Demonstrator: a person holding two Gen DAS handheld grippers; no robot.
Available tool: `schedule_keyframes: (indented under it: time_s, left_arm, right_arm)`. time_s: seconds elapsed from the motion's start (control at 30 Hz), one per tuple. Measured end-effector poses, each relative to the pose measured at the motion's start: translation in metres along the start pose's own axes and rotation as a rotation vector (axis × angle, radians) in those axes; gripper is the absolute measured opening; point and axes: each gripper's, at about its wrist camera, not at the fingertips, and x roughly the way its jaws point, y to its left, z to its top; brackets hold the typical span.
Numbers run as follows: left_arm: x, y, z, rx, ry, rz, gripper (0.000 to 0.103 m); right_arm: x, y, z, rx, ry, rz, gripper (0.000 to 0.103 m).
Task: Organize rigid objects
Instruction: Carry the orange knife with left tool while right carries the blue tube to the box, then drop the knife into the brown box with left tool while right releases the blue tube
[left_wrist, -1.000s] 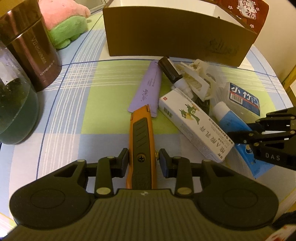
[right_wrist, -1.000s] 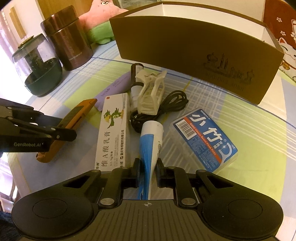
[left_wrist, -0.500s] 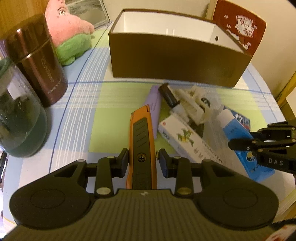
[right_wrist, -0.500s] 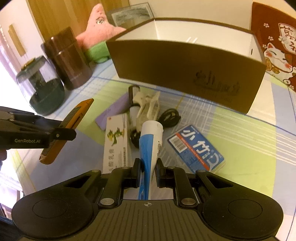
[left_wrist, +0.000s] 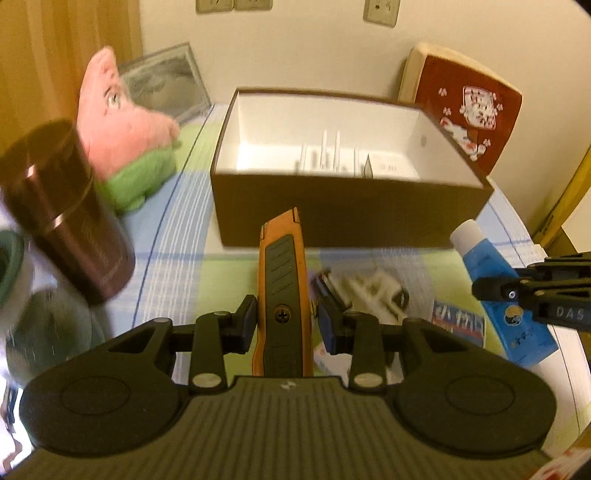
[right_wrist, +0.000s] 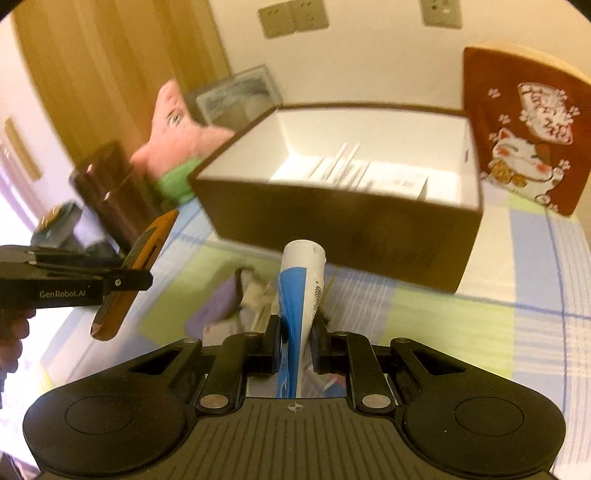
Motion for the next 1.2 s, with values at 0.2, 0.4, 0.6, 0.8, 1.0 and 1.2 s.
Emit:
schedule_keyframes:
  time_s: [0.2, 0.4, 0.6, 0.8, 1.0, 1.2]
  left_arm:
    - [0.008, -0.002, 0.042, 0.034, -0.059, -0.013, 0.031]
    - [0.028, -0.004, 0.094, 0.066, -0.107, -0.019, 0.031]
    - [0.065, 0.0, 0.144, 0.079, -0.108, -0.012, 0.031]
    - [0.113, 0.001, 0.175, 0.109, -0.064, 0.012, 0.031]
    - [0.161, 0.004, 0.179, 0.123, 0.021, 0.022, 0.031]
    - [0.194, 0.007, 0.17, 0.133, 0.091, 0.037, 0.031]
  right_arm:
    - [-0.003, -0.025, 0.041, 0.045, -0.061, -0.029, 0.012]
    - [0.005, -0.048, 0.091, 0.066, -0.122, -0.088, 0.012]
    - [0.029, -0.072, 0.131, 0.102, -0.145, -0.176, 0.012]
    - [0.067, -0.093, 0.148, 0.117, -0.107, -0.258, 0.012]
    - [0.107, -0.105, 0.14, 0.112, -0.019, -0.335, 0.012]
    - [0.13, -0.103, 0.135, 0.063, 0.035, -0.389, 0.012]
